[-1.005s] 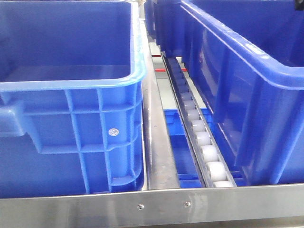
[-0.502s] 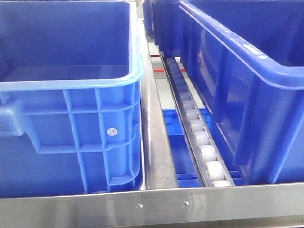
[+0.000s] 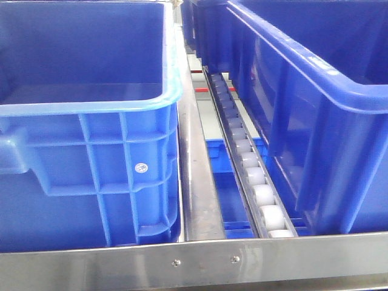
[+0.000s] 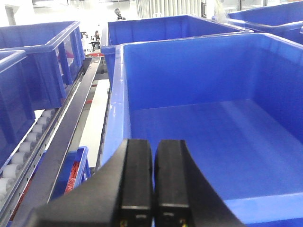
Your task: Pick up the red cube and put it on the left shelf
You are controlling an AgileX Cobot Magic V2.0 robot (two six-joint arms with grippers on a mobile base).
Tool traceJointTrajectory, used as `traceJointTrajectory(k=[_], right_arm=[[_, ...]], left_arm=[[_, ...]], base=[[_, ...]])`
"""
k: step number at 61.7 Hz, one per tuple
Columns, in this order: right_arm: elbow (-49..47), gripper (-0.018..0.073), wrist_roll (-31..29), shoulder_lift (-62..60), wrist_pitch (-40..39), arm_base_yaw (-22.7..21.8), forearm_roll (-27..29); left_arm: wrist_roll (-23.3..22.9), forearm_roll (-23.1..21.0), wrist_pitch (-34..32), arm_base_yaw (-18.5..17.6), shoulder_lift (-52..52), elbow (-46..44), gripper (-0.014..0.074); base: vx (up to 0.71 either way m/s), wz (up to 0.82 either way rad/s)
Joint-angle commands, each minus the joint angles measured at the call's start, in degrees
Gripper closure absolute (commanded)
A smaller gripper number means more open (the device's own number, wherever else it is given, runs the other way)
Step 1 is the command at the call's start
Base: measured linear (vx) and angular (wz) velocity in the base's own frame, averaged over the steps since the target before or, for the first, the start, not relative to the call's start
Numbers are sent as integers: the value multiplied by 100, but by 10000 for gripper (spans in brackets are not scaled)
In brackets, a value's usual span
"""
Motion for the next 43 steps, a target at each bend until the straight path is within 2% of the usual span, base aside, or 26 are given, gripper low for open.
traceJointTrajectory(k=[1, 29, 43], right_arm=[[-156, 510, -27, 6, -520, -32, -57], [-137, 510, -27, -20, -376, -43, -57], [716, 510, -27, -990, -600, -43, -69]], left_arm=[[8, -32, -478, -11, 40, 126, 491], [8, -32, -478, -11, 40, 126, 491], [8, -32, -478, -11, 40, 126, 491]], base=[[0, 0], [0, 0], [1, 6]])
